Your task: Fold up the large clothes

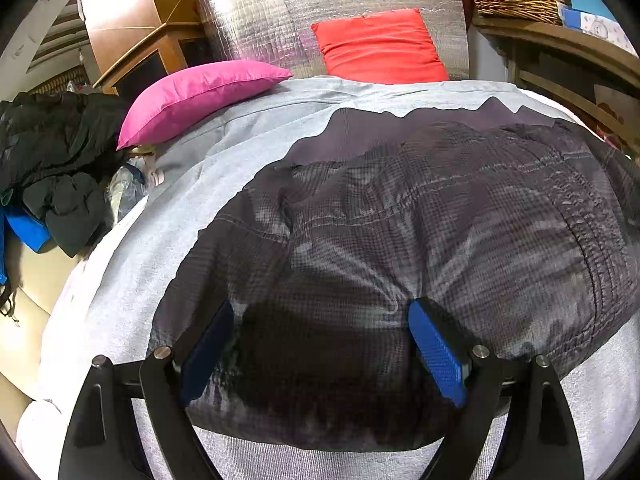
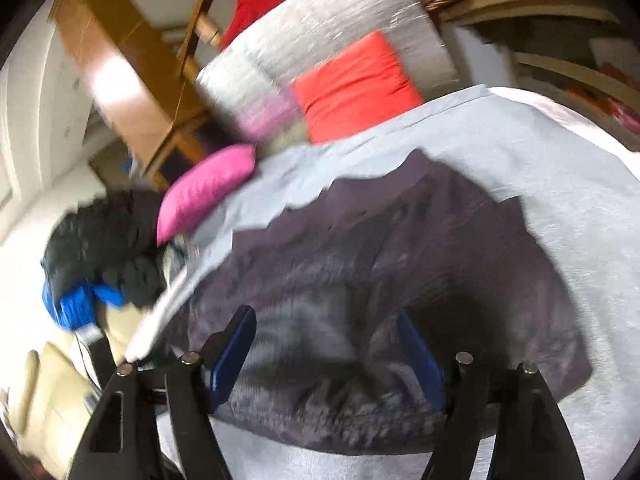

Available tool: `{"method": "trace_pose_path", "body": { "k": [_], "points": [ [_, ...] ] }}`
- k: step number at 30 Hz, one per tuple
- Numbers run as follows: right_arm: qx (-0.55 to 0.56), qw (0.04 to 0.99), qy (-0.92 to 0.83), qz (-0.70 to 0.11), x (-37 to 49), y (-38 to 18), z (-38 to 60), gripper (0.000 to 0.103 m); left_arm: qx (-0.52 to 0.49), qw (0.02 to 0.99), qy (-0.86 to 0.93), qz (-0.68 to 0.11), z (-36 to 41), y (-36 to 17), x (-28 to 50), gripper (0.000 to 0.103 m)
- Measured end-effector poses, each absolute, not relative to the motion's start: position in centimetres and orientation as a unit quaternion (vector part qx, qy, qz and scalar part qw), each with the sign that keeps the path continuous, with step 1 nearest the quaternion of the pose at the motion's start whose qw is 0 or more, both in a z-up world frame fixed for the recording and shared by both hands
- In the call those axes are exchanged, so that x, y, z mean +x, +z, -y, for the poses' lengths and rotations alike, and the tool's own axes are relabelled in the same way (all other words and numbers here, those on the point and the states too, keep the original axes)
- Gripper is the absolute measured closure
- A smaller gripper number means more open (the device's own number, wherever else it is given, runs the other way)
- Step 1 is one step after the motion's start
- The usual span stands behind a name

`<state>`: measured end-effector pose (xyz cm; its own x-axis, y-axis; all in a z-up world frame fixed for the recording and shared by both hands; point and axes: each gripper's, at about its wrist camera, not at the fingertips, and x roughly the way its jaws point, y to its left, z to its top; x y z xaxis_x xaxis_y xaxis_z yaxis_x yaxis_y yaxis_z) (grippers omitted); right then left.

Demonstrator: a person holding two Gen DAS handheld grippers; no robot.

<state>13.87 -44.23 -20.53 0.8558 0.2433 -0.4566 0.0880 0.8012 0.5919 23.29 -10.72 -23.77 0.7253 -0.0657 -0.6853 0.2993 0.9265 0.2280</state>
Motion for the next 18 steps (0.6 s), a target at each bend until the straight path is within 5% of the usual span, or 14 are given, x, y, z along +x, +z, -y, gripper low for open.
{"method": "trace_pose_path", "body": {
  "k": [18],
  "points": [
    [0.417,0.878,-0.016,-0.234,10.6,-22.0,54.0,0.026,0.095,0.919,-0.099,-0.369,6.5,-20.7,24.8,0.014]
  ]
}}
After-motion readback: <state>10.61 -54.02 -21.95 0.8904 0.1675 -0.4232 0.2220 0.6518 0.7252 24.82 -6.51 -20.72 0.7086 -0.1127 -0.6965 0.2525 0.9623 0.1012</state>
